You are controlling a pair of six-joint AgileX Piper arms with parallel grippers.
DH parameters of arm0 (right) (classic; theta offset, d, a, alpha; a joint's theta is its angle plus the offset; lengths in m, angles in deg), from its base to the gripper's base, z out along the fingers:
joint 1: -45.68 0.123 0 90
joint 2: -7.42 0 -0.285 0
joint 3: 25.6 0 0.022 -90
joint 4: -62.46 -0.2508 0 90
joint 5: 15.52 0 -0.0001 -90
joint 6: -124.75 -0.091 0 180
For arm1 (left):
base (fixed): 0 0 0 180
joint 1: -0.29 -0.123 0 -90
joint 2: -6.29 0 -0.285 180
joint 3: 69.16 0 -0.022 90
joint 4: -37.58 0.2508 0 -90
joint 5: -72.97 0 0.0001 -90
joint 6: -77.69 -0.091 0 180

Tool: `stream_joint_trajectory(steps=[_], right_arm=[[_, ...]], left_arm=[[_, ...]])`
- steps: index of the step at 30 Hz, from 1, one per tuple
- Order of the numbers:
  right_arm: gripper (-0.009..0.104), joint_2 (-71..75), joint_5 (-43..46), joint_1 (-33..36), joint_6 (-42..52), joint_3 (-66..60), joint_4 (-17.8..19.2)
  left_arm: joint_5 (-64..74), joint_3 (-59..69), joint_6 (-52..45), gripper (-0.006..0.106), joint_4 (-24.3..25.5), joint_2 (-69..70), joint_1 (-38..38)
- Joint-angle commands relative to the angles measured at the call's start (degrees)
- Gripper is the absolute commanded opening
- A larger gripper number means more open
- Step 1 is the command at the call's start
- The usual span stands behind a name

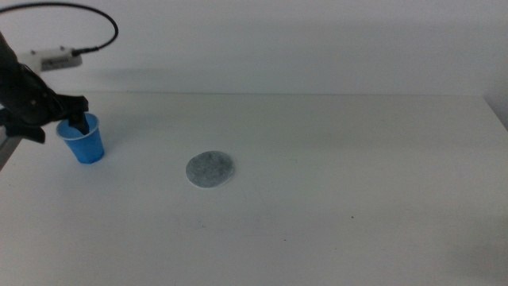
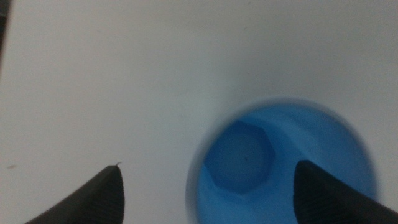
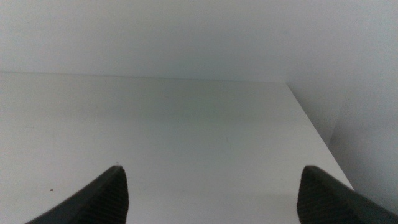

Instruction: Place an empty cup on a cup mat.

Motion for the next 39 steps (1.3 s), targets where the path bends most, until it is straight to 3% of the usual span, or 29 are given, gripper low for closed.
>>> stream_joint_trajectory(steps=[1,5,7,12,27,39], right_arm=[[0.093,0.28,0.38,0.1,0.23,-0.19,0.39],[0.093,0.28,0.38,0.1,0.23,-0.19,0.39],[0.093,0.28,0.38,0.1,0.23,-0.19,0.39],[0.093,0.28,0.38,0.1,0.23,-0.19,0.39],[0.093,0.28,0.38,0.1,0.23,-0.19,0.39],[0.093,0.28,0.38,0.1,0.23,-0.19,0.39]], left_arm=[[-2.17,-0.79,-0.14,0.089,-1.18,-1.78,-0.02],[-2.83,-0.79,-0.26,0.072,-1.46,-3.45,-0.02],[-2.83,-0.79,-0.26,0.054,-1.46,-3.54,-0.02],[-0.88,-0.94,-0.26,-0.001,-3.79,-1.43,0.74],[-0.83,-0.08,5.58,-0.002,-4.34,3.43,23.6],[-1.36,0.01,7.84,0.003,-5.49,-0.4,26.87]])
